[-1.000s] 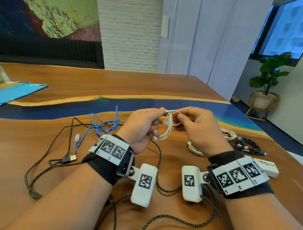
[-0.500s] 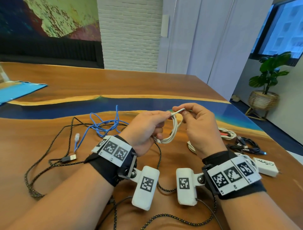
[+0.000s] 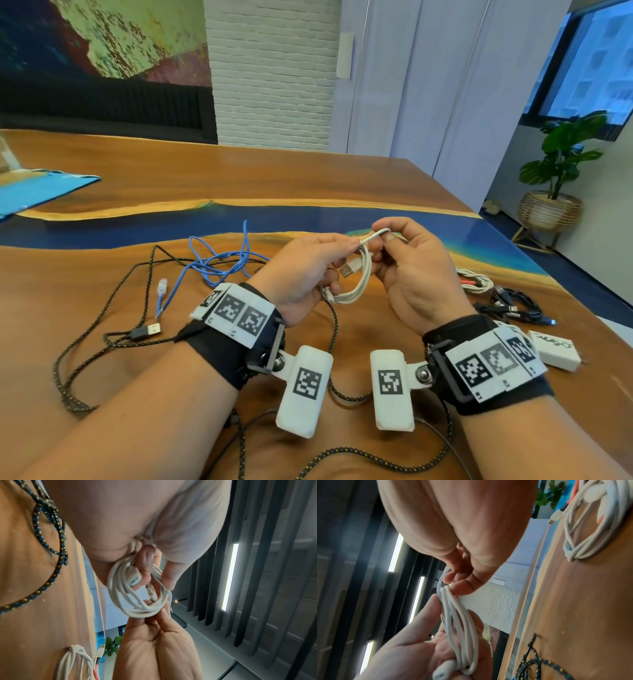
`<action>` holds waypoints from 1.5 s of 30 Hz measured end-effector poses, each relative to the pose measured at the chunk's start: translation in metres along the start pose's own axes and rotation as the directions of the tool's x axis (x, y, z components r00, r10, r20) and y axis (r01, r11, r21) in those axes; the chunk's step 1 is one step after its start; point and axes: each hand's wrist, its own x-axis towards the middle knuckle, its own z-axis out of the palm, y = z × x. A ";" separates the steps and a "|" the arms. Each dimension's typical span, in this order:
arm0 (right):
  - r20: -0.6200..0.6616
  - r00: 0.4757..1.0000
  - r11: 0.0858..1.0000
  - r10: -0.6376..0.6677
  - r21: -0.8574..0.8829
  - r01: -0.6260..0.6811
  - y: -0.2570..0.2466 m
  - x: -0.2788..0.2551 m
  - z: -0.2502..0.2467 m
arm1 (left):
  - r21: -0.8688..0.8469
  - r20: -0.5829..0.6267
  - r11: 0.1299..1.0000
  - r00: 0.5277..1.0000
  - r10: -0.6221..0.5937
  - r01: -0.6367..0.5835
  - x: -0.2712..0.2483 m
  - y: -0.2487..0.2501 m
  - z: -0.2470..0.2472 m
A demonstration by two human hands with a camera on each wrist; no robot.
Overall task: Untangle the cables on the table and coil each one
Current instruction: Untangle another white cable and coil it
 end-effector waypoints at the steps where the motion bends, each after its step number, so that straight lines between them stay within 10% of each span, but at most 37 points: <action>1: 0.019 0.999 0.999 0.028 0.046 -0.029 0.000 0.000 0.000 | -0.008 0.005 1.000 1.000 0.007 -0.007 -0.001 0.001 0.000; 9: 0.165 0.972 0.985 0.165 0.024 -0.172 0.012 0.000 0.005 | -0.089 -0.059 0.987 0.990 0.127 -0.132 0.002 0.000 0.002; 14: -0.004 0.999 0.989 -0.050 -0.136 0.049 0.007 -0.002 0.002 | -0.109 -0.146 0.982 0.980 0.134 -0.151 0.003 0.002 0.000; 21: 0.295 0.948 0.875 -0.115 -0.422 0.238 -0.005 -0.011 0.005 | -0.114 -0.235 0.975 0.959 0.160 -0.190 0.009 -0.002 -0.005; 27: 0.152 0.963 0.811 -0.224 -0.518 0.271 -0.001 -0.009 0.009 | 0.005 -0.278 0.969 0.931 0.237 -0.245 0.012 -0.009 0.001; 35: 0.146 0.979 0.989 -0.140 0.059 0.133 -0.022 -0.010 0.003 | 0.153 -0.430 0.916 0.810 0.399 -0.370 0.014 0.001 -0.010; 45: 0.232 0.973 0.893 -0.002 -0.438 0.106 -0.021 -0.010 -0.009 | 0.238 -0.408 0.895 0.798 0.444 -0.377 0.015 -0.003 -0.009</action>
